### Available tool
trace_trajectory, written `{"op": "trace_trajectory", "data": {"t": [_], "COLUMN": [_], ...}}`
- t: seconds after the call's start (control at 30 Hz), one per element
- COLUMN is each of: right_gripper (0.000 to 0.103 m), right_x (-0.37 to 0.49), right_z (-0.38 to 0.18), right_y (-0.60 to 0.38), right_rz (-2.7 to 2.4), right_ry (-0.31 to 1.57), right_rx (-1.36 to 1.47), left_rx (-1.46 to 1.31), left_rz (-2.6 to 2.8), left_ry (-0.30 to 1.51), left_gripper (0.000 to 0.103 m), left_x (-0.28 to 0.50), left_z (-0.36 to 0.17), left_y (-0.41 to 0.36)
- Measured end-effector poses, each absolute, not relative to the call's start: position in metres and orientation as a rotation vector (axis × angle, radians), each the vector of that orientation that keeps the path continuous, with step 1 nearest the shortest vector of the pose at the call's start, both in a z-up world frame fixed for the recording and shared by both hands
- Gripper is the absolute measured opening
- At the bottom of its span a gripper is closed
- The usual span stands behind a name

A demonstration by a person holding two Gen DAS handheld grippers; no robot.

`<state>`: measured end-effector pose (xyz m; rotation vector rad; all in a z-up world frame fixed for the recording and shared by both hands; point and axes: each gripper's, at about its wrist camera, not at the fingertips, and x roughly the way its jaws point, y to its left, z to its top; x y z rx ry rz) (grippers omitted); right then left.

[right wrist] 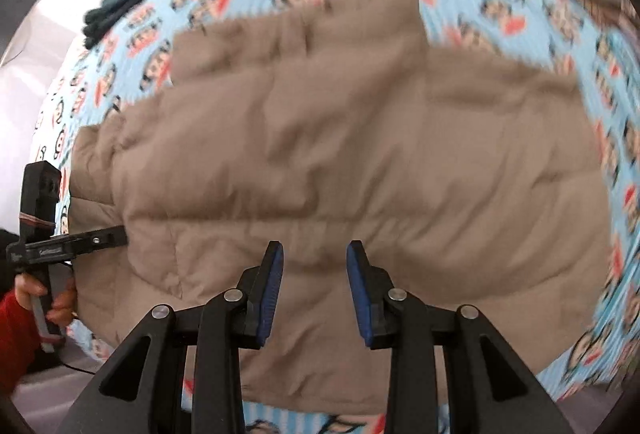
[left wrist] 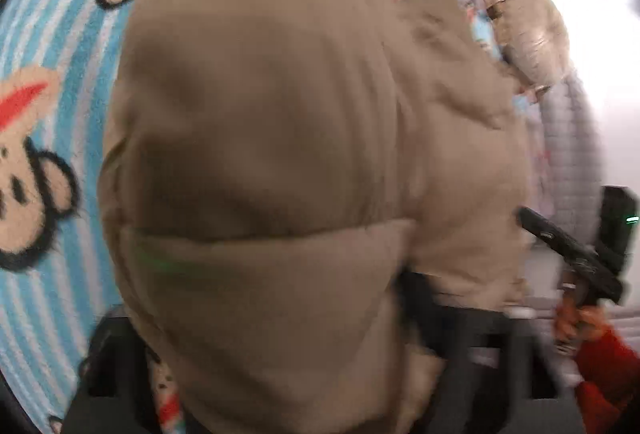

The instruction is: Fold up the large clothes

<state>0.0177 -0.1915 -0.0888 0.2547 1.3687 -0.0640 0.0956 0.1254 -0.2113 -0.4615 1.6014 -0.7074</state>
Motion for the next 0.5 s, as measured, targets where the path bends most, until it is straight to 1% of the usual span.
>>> {"op": "trace_trajectory", "data": {"t": [0.03,0.1,0.2,0.3,0.37,0.5], "right_gripper": [0.036,0.034,0.032,0.032,0.032,0.032], "right_x": [0.020,0.029,0.046,0.057,0.060,0.061], "right_z": [-0.086,-0.089,-0.105,-0.131,-0.142,-0.154], "right_y": [-0.193,-0.198,-0.203,-0.209,-0.214,-0.222], "right_rz": [-0.060,-0.049,-0.044,-0.039,-0.037,-0.007], "right_ry": [1.347,1.334,1.327,1.351,1.359,1.368], "right_rx": [0.238,0.238,0.247,0.325,0.385,0.447], "left_rx": [-0.515,-0.464,-0.437,-0.421,-0.386,-0.302], "left_rz": [-0.706,-0.697,-0.712,-0.763,-0.795,-0.794], "left_ry": [1.609,1.583,1.541,1.480,1.442,1.421], "left_gripper": [0.033,0.026,0.026,0.026,0.026,0.026], "left_x": [0.095,0.092,0.084,0.076,0.068,0.056], "left_z": [-0.205,-0.186,-0.146,-0.100,-0.066,-0.027], "left_y": [0.126,0.118,0.104,0.082,0.057,-0.006]}}
